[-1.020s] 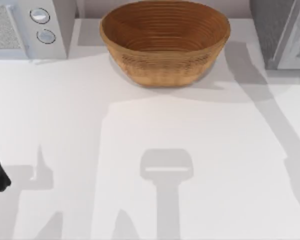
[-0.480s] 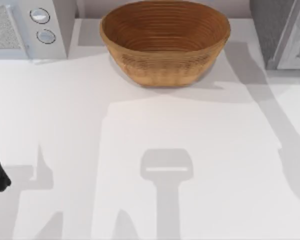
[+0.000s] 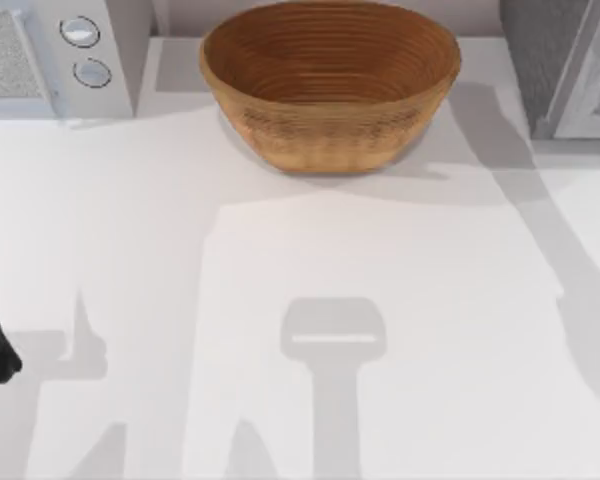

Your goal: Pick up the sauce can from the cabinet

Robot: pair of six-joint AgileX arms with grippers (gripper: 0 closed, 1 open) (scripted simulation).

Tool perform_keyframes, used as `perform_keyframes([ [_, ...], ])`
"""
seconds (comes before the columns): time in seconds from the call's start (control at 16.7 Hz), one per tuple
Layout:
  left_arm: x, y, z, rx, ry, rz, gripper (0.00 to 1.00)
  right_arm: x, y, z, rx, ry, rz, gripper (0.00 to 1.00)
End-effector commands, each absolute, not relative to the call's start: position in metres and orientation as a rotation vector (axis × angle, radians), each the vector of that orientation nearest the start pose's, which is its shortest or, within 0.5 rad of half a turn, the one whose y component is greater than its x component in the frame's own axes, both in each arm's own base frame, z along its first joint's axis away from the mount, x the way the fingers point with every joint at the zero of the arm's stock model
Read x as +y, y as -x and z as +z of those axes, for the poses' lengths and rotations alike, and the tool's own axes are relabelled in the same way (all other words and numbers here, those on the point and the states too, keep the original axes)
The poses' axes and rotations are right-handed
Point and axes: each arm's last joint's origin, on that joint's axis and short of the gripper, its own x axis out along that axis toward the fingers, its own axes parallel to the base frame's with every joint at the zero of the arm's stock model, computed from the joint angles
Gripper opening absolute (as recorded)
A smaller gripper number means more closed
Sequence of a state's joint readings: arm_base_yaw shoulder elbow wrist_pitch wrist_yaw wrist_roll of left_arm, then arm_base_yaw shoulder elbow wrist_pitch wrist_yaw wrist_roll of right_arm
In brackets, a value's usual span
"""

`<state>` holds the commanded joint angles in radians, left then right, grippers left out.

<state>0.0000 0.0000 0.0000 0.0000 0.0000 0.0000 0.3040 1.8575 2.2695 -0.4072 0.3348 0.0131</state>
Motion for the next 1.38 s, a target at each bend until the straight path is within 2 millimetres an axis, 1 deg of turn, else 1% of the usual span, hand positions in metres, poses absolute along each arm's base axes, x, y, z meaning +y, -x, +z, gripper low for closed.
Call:
perform_keyframes([
  [0.3, -0.001, -0.106, 0.160, 0.000, 0.000, 0.000, 1.00, 0.117, -0.381, 0.507, -0.009, 0.000, -0.010, 0.02],
  [0.36, -0.001, -0.106, 0.160, 0.000, 0.000, 0.000, 1.00, 0.117, -0.381, 0.507, -0.009, 0.000, -0.010, 0.00],
  [0.9, -0.001, -0.106, 0.160, 0.000, 0.000, 0.000, 1.00, 0.118, -0.379, 0.508, -0.010, -0.002, -0.008, 0.00],
  [0.96, -0.001, -0.106, 0.160, 0.000, 0.000, 0.000, 1.00, 0.120, -0.373, 0.511, -0.012, -0.003, -0.007, 0.00],
  [1.08, -0.001, -0.106, 0.160, 0.000, 0.000, 0.000, 1.00, 0.125, -0.351, 0.522, -0.015, -0.003, -0.007, 0.00],
  [1.2, -0.001, -0.106, 0.160, 0.000, 0.000, 0.000, 1.00, 0.129, -0.318, 0.536, -0.015, -0.003, -0.007, 0.00],
  [1.38, -0.001, -0.106, 0.160, 0.000, 0.000, 0.000, 1.00, 0.129, -0.261, 0.555, -0.016, -0.003, -0.007, 0.00],
])
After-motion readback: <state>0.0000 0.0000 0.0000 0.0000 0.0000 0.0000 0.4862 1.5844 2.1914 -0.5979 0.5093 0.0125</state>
